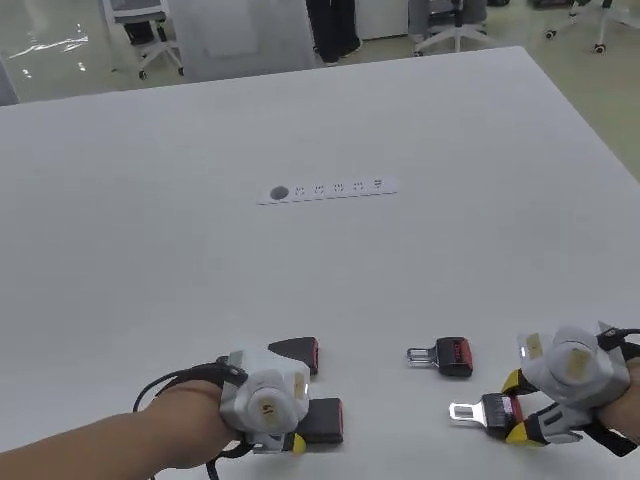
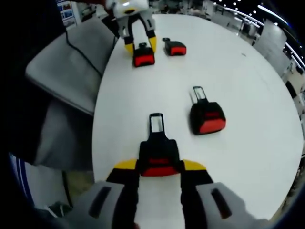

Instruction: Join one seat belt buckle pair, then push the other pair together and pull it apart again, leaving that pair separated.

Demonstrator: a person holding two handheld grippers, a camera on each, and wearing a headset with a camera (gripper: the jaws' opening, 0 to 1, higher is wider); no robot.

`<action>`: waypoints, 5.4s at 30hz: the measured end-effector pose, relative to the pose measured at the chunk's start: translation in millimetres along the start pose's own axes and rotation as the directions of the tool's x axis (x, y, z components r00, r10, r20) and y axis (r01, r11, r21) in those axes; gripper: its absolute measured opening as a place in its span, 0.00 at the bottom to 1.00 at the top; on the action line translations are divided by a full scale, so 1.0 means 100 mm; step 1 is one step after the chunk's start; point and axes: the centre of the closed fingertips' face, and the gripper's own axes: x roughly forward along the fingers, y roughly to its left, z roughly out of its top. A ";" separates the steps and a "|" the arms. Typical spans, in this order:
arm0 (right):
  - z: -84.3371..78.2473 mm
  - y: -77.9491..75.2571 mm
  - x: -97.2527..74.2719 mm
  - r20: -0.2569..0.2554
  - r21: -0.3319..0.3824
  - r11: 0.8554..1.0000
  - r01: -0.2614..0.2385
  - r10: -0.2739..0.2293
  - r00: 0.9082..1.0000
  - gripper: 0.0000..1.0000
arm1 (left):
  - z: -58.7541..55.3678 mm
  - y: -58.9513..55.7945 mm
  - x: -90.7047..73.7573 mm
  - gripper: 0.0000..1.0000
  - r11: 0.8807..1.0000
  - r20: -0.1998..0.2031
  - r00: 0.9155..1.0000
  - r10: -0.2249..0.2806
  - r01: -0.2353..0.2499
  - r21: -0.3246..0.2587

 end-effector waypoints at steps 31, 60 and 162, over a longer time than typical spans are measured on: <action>1.01 0.26 0.49 0.058 -0.024 1.000 -0.004 0.005 0.998 0.33 | 0.00 -0.02 0.03 0.33 0.998 -0.051 0.998 -0.048 0.046 -0.036; 1.24 0.25 0.62 0.040 -0.068 0.998 -0.005 0.008 0.999 0.33 | 0.00 -0.04 0.03 0.33 0.998 -0.068 0.997 -0.048 0.046 -0.034; 1.56 0.27 0.74 0.136 -0.110 0.994 -0.023 0.038 0.990 0.32 | -0.07 -0.01 0.00 0.33 0.992 0.038 0.999 -0.032 0.037 -0.123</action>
